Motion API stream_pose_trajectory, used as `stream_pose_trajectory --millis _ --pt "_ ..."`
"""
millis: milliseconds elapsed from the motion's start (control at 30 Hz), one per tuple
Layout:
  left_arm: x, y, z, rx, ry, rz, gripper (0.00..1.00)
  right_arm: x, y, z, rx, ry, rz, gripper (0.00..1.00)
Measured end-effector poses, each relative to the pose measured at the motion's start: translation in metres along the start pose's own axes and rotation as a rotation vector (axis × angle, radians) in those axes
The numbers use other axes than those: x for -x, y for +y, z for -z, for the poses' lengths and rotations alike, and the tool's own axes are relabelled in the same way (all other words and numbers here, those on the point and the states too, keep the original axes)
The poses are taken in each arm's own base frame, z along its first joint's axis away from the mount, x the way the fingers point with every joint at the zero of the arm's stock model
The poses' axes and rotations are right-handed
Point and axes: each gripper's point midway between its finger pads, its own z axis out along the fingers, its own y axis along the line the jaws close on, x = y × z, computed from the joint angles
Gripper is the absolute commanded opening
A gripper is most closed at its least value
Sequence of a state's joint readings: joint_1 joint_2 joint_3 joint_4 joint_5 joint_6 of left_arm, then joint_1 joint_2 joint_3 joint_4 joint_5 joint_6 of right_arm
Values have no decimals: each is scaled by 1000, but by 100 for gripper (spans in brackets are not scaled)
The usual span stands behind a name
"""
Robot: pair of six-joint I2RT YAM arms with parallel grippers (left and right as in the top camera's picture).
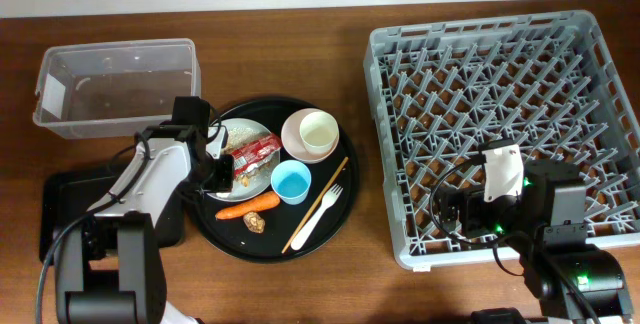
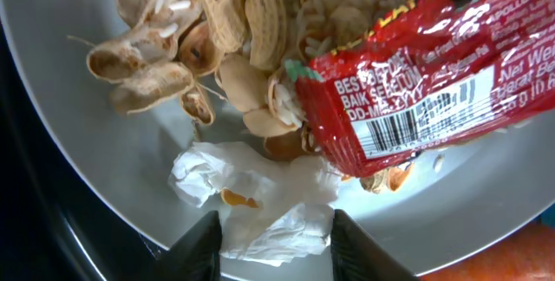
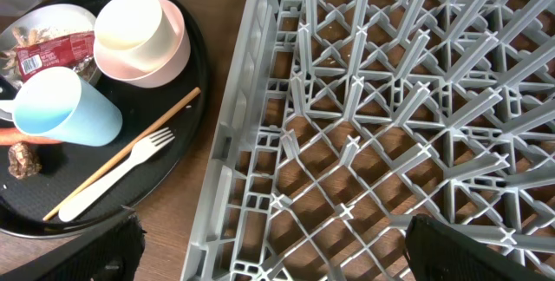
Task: Sort waste into correct bins and load items into the dishwasher rack
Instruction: 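Reach left gripper to the plate and grasp the white tissue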
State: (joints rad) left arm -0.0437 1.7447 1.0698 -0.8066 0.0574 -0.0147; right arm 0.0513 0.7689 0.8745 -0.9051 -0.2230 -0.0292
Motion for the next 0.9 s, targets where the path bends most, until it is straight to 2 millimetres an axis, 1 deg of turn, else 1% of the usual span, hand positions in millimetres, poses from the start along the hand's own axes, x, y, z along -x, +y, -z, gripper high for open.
stream_pose_trajectory --millis 200,333,433,500,600,667,733,900 --pt "-2 0 0 1 8 1 18 0 0 0 0 0 0 99" --pt "-3 0 0 0 10 1 15 0 0 0 0 0 1 99" --pt "-6 0 0 0 23 2 9 0 0 0 0 0 0 99" --pt "-6 0 2 0 29 2 7 0 0 0 0 0 0 99" --pt "-2 -1 10 1 32 2 3 0 0 0 0 -1 1 99" --pt "1 -1 17 0 33 2 3 0 0 0 0 0 0 99" --pt "8 -2 25 0 19 1 2 0 0 0 0 0 1 99" --pt "16 -1 46 14 21 1 2 0 0 0 0 0 0 99"
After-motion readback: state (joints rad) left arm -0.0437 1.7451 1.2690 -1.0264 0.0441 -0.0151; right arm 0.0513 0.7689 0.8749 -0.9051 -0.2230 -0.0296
